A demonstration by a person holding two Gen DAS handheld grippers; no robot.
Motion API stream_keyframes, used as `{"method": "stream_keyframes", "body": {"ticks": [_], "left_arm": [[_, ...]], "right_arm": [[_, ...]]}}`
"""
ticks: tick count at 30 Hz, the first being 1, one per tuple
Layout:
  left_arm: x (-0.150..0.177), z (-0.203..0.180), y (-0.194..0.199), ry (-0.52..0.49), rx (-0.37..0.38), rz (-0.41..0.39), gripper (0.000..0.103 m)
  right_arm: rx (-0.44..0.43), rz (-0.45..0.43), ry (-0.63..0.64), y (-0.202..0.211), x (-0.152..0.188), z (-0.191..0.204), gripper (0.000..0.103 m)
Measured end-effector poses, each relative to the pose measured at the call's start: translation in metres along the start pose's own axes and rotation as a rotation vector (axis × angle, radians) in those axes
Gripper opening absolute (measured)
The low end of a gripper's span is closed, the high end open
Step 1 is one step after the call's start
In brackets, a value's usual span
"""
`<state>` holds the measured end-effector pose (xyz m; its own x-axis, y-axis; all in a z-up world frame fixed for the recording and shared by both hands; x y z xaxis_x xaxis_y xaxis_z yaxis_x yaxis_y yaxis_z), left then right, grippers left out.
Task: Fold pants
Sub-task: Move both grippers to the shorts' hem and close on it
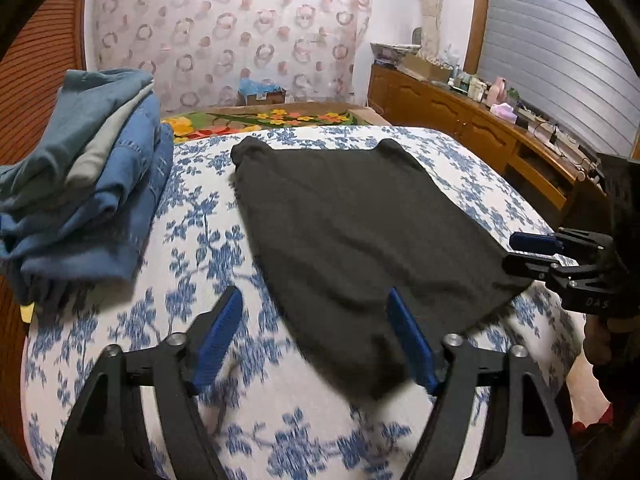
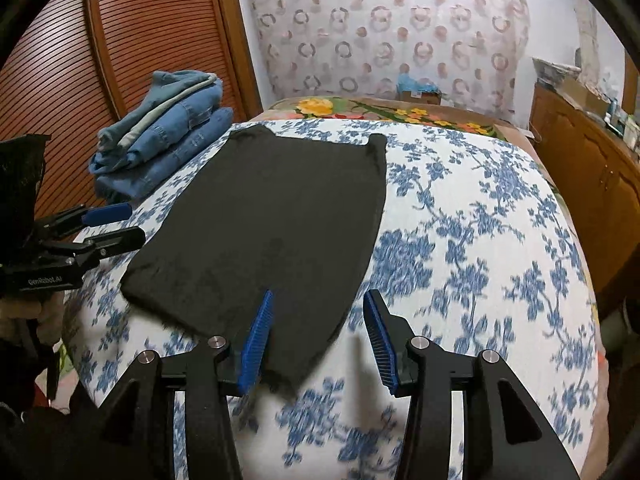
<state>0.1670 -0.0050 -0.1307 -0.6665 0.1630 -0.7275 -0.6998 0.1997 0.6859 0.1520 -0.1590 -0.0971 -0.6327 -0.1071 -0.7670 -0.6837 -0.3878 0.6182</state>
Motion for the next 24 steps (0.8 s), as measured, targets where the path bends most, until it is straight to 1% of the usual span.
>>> {"method": "stream_keyframes", "body": {"ticks": [2,5,6,10,13,22,24], "left_arm": [[0.004,-0.003,0.002,-0.004,-0.003,0.005,0.066],[0.01,-0.009,0.005,-0.011,0.002,0.005,0.064],[0.013,-0.012,0.005,-0.014,0.005,0.012,0.061],[0.028,-0.015,-0.002,-0.018,-0.009,0.053,0.061],[0.039,-0.011,-0.007,0.012,0.007,0.082,0.061],[0.045,-0.012,-0.005,0.023,0.019,0.065,0.061],[0.045,-0.012,-0.005,0.024,0.021,0.061,0.061]], "right_arm": [[-0.001,-0.003,-0.005,0.003,0.005,0.002,0.049],[0.001,-0.016,-0.008,0.008,0.011,0.003,0.048],[0.002,-0.021,-0.011,0.01,0.013,0.004,0.048],[0.006,-0.019,-0.036,0.011,0.022,0.001,0.048],[-0.001,-0.017,-0.044,0.012,0.024,0.001,0.048],[-0.011,0.012,-0.041,-0.001,0.03,0.01,0.048],[-0.004,0.012,-0.024,-0.003,0.03,0.014,0.045]]}}
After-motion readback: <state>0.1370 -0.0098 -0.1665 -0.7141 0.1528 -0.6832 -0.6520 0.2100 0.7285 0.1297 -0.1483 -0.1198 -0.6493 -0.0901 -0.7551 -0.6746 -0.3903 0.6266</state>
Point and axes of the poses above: each gripper's, at about its wrist camera, not at the fingertips, and y roughly against the way its jaws point, z to its left, x to its underside, the point moved 9 cm from there along -y, roughly the way its jaws point, and after that the axes turned 5 degrees about -y, right-handed, at the moved point
